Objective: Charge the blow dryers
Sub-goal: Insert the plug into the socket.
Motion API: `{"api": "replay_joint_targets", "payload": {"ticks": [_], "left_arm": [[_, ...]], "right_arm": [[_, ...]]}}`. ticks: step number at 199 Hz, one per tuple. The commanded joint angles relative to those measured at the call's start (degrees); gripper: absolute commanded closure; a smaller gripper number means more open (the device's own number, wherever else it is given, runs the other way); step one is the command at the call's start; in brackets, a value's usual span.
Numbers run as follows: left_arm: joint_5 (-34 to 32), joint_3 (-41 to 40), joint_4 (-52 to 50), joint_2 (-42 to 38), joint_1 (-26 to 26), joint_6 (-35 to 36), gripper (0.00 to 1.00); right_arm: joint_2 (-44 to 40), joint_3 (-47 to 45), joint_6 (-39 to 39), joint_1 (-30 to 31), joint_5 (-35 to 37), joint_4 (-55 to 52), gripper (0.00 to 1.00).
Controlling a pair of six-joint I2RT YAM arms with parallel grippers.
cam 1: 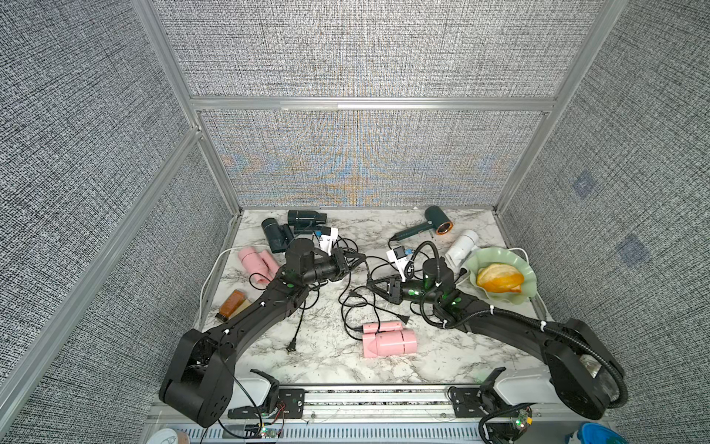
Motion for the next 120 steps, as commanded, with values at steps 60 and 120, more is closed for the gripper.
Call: {"api": "replay_joint_targets", "payload": {"ticks": [60,120], "left_arm": [[0.15,1.16,-3.51,-0.81,0.01,4.87,0.72],[2.48,-0.27,-16.05,-8.59,2.59,19.74,0.37]], "right_arm": [[-0.72,-0.38,-0.27,-0.13,-0.07,0.84,0.85],[-1.4,-0.75,0.07,-1.33,-2.26,0.27,0.87]]}}
